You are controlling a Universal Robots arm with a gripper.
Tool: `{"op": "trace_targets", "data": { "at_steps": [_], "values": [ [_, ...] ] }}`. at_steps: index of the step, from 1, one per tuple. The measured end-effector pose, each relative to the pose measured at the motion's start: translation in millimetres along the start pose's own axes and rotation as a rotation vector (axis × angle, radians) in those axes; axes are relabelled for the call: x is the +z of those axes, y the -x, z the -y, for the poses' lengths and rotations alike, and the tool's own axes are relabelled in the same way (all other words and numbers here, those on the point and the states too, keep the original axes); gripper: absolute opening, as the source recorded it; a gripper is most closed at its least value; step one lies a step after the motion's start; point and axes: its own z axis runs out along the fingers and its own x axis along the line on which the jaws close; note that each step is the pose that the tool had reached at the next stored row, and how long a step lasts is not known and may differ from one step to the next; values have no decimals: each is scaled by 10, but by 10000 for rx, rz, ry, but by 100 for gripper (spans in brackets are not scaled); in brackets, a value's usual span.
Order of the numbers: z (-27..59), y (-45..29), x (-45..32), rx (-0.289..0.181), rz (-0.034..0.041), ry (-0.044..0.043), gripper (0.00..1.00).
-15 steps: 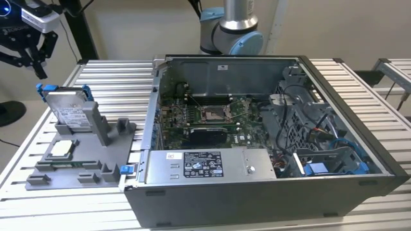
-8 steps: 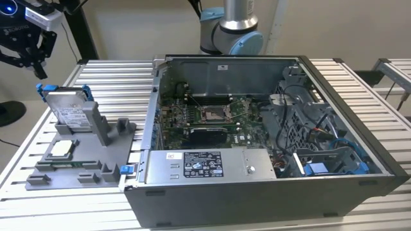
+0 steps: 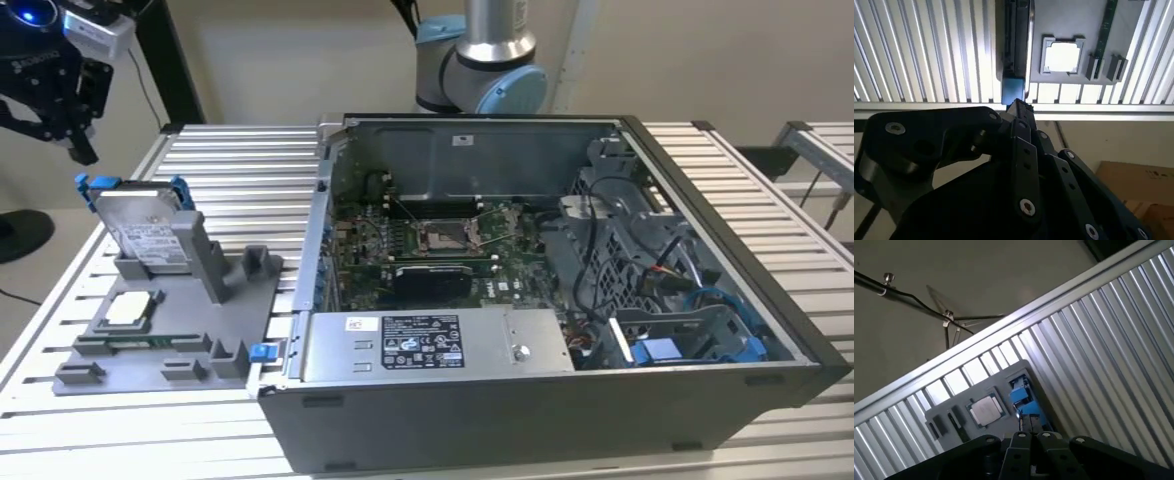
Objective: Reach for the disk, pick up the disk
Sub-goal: 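Pick up the disk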
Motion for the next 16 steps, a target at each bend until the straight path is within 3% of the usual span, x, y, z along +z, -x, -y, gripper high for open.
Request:
{"op": "trace_targets", "data": {
  "at_steps": [10,16],
  "values": [
    [0,0,0,-1814,-64,-12,0],
    [1,0,6,-2911,-44,-120,0]
  ]
}}
